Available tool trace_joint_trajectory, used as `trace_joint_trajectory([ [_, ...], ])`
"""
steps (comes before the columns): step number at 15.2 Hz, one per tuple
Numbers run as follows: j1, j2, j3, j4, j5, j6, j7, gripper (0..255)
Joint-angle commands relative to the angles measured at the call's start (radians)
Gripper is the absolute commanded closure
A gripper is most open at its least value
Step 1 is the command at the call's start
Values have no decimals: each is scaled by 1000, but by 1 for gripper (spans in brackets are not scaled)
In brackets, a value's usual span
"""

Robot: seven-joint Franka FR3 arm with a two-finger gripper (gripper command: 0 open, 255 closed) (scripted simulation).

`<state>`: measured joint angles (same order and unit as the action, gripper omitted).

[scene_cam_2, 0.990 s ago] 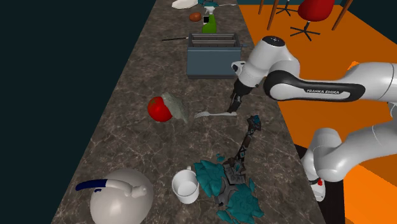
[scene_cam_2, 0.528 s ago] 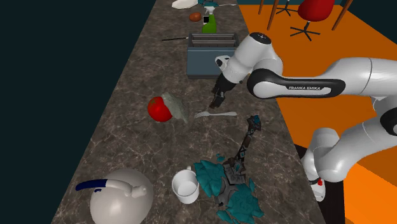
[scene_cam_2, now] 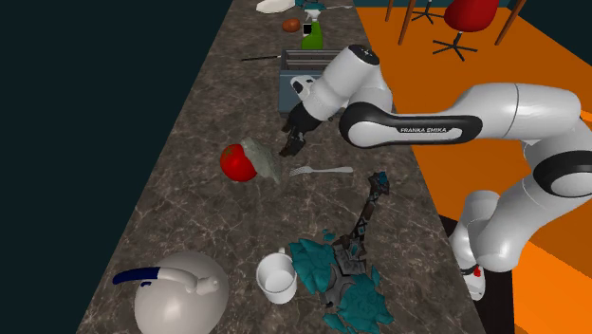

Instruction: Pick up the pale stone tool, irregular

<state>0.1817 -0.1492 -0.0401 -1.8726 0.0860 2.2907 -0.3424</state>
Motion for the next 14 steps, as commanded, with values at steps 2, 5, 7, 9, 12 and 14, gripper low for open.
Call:
trace_joint_trajectory([
  [2, 14, 65, 6, 88, 16, 35, -42, 0],
  [5, 28, 135, 17, 186, 29, 63, -77, 0],
  [7, 36, 182, 26, 256, 36, 77, -100, 0],
  [9, 37, 187, 28, 250, 38, 93, -106, 0],
  [12, 37, 182, 28, 203, 43, 135, -112, 0],
  [14, 38, 179, 29, 174, 46, 162, -116, 0],
])
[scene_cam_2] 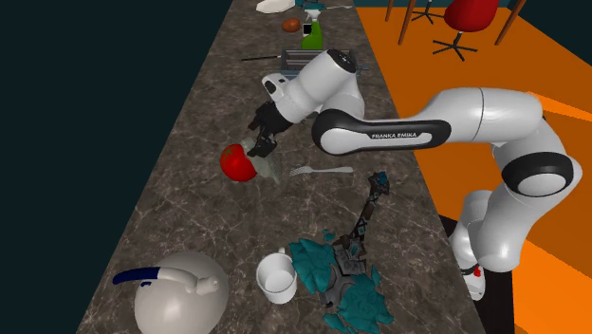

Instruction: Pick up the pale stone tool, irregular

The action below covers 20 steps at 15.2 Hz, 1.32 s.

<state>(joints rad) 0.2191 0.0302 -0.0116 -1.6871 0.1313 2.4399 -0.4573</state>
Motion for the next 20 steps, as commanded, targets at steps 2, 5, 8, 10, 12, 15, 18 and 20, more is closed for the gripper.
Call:
trace_joint_trajectory([
  [2, 1, -1, 1, -35, 4, 34, -5, 0],
  [5, 2, 1, 2, -32, 2, 33, -2, 255],
  [8, 2, 0, 2, -33, 2, 34, -2, 255],
  [10, 2, 0, 2, -34, 2, 34, -2, 255],
  [12, 2, 0, 2, -32, 2, 33, -2, 255],
  [15, 0, 0, 0, -6, 0, 7, 0, 255],
  [18, 0, 5, 0, 40, -5, -34, 6, 255],
  [20, 0, 9, -1, 72, -7, -62, 10, 255],
])
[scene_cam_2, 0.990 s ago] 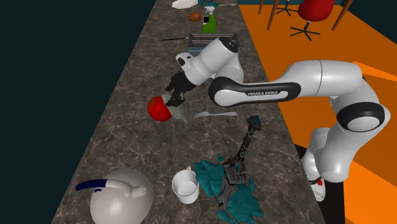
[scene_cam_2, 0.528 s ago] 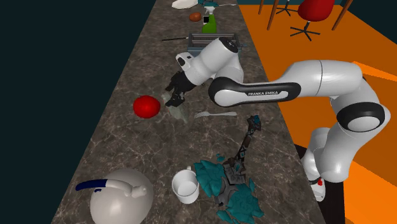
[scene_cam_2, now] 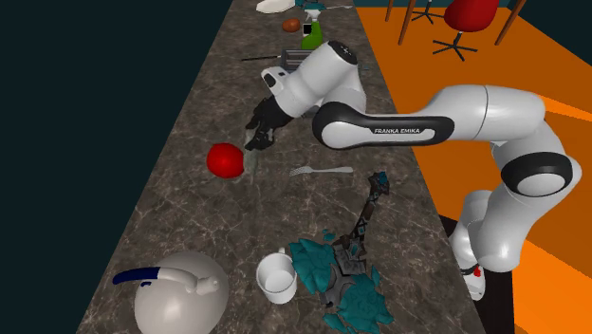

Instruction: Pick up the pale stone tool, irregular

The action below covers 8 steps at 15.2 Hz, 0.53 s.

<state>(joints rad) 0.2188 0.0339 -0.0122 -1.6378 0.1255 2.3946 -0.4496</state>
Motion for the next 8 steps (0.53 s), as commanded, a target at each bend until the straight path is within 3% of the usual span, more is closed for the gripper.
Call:
trace_joint_trajectory([
  [1, 0, 7, 0, 39, -3, -31, 4, 255],
  [8, -2, 32, -2, 165, -11, -132, 17, 255],
])
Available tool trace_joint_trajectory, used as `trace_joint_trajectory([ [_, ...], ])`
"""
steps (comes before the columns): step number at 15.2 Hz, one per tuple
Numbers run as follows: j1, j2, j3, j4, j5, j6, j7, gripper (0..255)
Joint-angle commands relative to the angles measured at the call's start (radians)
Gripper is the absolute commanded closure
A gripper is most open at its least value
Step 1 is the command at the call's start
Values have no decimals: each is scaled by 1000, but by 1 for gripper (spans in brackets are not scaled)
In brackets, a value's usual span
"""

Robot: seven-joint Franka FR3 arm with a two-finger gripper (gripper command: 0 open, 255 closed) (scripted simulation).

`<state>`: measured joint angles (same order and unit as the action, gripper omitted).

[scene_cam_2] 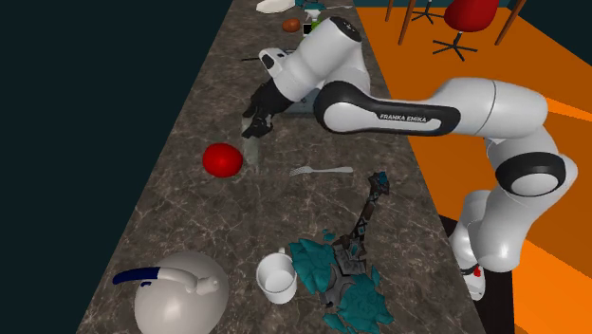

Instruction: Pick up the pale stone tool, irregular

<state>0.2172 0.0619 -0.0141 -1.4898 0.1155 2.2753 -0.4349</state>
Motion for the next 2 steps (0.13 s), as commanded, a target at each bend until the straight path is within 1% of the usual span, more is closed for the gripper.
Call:
trace_joint_trajectory([
  [1, 0, 4, 0, 20, -1, -15, 2, 255],
  [2, 0, 5, 0, 20, -1, -15, 2, 255],
])
